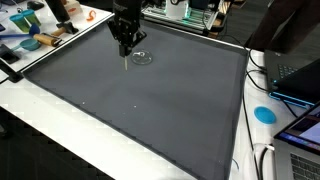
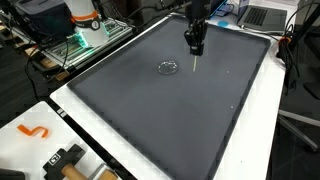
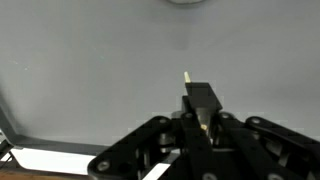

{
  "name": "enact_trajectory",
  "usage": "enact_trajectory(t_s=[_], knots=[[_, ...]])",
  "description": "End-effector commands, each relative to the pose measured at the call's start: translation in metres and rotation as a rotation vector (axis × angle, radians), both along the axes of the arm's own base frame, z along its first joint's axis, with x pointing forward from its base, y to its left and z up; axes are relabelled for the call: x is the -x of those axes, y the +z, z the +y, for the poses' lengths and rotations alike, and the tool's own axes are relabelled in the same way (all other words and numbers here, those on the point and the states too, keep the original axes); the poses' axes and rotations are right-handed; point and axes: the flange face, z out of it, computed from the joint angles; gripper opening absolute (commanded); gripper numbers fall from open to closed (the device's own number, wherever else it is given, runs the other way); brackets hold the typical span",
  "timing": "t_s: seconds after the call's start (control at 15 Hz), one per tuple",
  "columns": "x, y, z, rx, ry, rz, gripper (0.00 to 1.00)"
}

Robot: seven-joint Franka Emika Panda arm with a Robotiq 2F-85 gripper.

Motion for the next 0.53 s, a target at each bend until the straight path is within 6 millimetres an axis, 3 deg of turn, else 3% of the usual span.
enact_trajectory(t_s=[0.0,0.47], knots=[[0.021,0.003,-0.021,-0.122,0.012,-0.013,0.03],[0.039,0.010,-0.053,-0.318,0.032,-0.032,0.03]])
